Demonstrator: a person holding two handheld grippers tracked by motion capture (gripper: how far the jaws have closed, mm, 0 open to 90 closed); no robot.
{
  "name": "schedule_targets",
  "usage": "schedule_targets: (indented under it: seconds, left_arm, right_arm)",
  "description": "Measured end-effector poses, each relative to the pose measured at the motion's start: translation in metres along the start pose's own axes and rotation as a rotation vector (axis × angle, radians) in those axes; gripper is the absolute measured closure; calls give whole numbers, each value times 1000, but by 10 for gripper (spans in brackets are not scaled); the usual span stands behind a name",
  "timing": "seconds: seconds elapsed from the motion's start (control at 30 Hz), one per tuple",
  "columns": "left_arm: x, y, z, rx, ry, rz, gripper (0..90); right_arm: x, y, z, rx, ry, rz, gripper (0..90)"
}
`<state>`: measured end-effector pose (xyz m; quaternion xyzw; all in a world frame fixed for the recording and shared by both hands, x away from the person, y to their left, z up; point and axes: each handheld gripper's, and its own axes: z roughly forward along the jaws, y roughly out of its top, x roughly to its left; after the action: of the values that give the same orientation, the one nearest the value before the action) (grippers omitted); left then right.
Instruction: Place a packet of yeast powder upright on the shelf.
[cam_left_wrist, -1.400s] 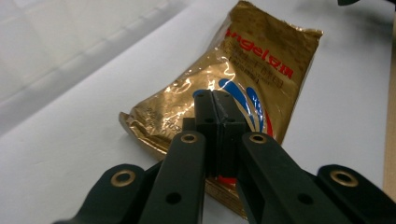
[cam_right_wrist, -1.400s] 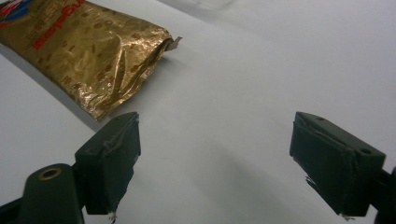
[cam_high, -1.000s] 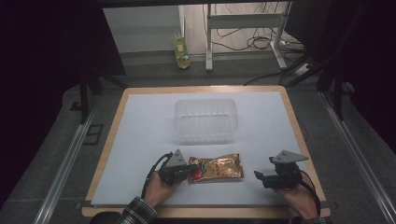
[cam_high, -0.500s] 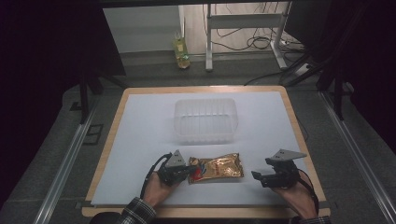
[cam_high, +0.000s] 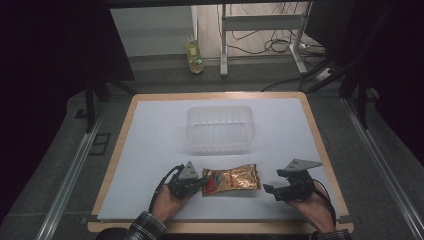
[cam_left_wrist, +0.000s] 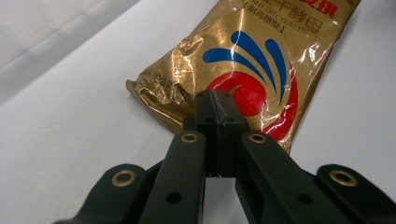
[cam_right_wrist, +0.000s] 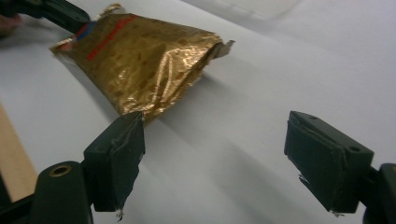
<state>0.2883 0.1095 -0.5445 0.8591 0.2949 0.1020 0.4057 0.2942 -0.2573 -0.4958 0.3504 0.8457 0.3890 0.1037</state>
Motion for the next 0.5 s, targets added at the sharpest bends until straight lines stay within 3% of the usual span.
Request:
schedule_targets:
  seconds: [0.13, 0.5]
  left_arm:
    - [2, 0, 0, 1, -10, -4, 897]
    - [3, 0, 1, 17, -14, 2, 898]
  right_arm:
    - [3, 3, 7, 4, 53, 10, 199]
    - [7, 12, 23, 31, 114, 21, 200]
